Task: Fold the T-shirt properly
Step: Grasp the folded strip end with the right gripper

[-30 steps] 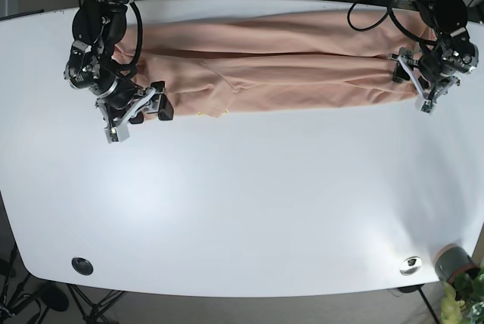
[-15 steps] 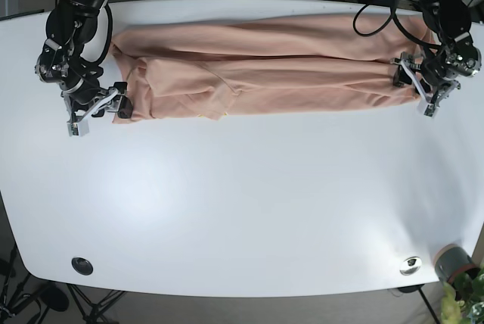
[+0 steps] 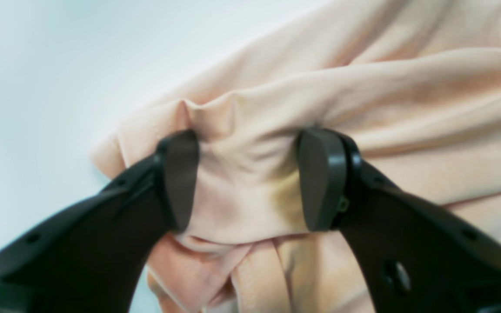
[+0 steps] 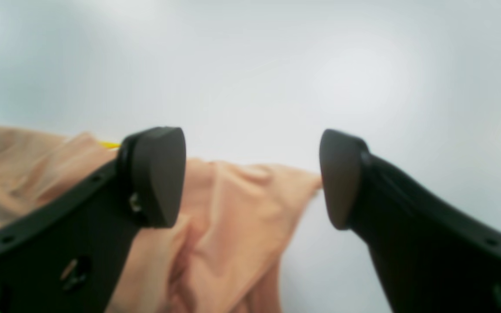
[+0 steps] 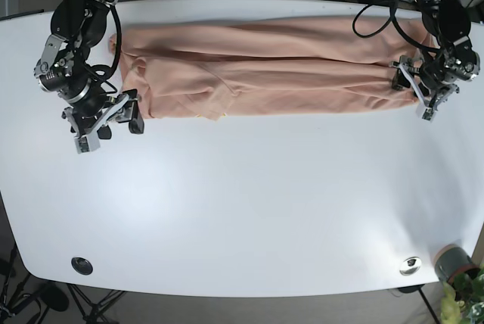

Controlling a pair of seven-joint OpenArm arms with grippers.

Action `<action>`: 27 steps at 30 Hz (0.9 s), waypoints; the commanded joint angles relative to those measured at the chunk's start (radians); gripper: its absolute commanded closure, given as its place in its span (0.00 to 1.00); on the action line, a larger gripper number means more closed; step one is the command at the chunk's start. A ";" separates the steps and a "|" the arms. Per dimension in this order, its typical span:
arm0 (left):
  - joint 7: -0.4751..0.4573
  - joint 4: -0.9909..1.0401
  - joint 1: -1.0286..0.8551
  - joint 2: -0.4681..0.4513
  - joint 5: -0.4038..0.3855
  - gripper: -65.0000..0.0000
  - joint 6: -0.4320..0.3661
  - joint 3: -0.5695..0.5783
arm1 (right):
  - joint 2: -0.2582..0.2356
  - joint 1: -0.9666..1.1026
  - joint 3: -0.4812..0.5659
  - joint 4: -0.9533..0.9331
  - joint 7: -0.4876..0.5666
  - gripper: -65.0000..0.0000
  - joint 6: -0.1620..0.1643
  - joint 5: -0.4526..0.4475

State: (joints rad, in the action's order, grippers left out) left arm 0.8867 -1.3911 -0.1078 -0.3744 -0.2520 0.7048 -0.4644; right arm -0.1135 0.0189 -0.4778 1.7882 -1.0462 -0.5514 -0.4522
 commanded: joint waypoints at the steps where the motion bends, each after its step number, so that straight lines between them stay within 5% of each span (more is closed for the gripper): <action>1: 0.027 0.003 -0.003 0.001 0.036 0.47 -0.007 0.006 | 0.004 -0.012 -0.005 0.026 0.008 0.30 0.003 0.000; 11: 0.027 0.008 -0.003 0.001 0.036 0.47 -0.007 0.006 | 0.005 -0.050 -0.014 -0.063 0.045 0.29 0.006 0.169; 21: 0.027 0.008 -0.003 0.001 0.035 0.47 -0.007 0.006 | 0.007 -0.064 -0.012 -0.187 0.093 0.30 -0.003 0.181; 27: 0.027 0.008 -0.003 -0.001 0.035 0.47 -0.007 0.006 | 0.007 -0.064 -0.012 -0.250 0.145 0.55 -0.003 0.181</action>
State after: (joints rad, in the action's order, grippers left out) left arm 0.8856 -1.3903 -0.1078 -0.3725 -0.2508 0.7044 -0.4644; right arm -0.0967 -0.0261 -0.4892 1.5326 -0.9253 -0.5507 -0.2584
